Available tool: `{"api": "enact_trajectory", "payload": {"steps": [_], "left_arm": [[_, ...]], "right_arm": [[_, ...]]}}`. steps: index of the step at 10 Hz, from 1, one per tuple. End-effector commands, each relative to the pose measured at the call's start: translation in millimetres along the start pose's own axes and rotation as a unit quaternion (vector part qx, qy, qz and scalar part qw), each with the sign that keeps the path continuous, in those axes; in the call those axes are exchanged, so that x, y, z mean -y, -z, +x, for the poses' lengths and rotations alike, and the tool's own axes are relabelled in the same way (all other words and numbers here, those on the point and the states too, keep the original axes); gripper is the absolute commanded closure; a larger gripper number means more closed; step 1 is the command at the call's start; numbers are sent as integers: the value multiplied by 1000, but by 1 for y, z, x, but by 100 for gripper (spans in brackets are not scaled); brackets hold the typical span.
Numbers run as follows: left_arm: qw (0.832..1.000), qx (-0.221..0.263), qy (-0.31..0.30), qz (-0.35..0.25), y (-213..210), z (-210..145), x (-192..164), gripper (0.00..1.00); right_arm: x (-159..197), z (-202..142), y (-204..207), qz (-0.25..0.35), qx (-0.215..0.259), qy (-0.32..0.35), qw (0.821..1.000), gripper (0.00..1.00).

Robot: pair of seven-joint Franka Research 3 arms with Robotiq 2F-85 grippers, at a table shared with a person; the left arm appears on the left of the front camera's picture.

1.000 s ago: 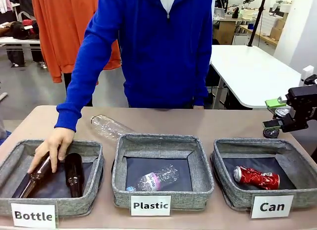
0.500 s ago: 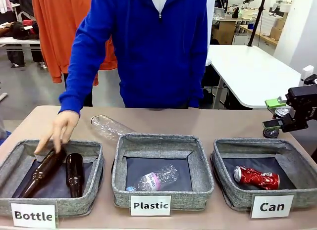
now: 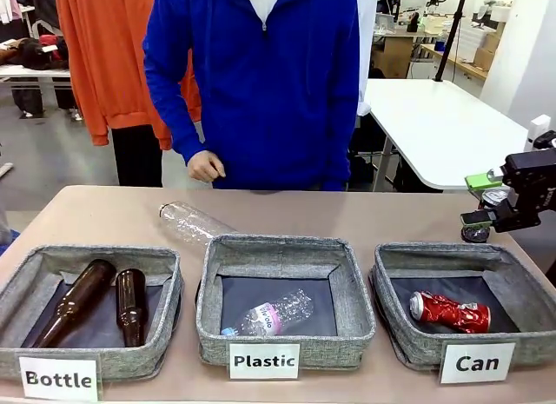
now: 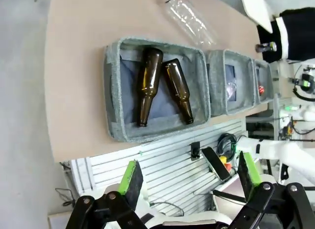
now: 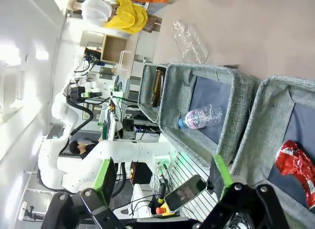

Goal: Sort the can waste into the basket.
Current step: Pick up the can waste from the table and place it in the right Fabric basket.

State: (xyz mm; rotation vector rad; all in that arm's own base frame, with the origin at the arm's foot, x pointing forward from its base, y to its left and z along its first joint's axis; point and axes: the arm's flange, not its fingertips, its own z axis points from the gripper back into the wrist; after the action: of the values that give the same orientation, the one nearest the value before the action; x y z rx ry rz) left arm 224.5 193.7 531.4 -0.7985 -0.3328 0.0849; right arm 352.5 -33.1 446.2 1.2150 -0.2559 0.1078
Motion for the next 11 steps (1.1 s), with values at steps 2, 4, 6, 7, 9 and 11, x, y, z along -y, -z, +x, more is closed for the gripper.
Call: {"api": "enact_trajectory", "payload": {"steps": [2, 4, 6, 7, 9, 11], "left_arm": [[995, -88, 40, -1, 72, 58, 15, 0], [985, -150, 79, -33, 139, 98, 27, 0], [972, -182, 127, -74, 197, 125, 45, 0], [971, -186, 121, -89, 217, 132, 49, 0], [973, -190, 114, -67, 221, 118, 54, 0], [973, -190, 114, -67, 221, 118, 54, 0]], "right_arm": [[-1, -3, 1, -4, -4, -2, 1000, 0], [-1, -3, 1, -4, -4, -2, 1000, 0], [-1, -3, 1, -4, -4, -2, 1000, 0], [-1, -3, 1, -4, -4, -2, 1000, 0], [-1, -3, 1, -4, -4, -2, 1000, 0], [-1, 11, -14, -57, 31, -111, 992, 0]]}}
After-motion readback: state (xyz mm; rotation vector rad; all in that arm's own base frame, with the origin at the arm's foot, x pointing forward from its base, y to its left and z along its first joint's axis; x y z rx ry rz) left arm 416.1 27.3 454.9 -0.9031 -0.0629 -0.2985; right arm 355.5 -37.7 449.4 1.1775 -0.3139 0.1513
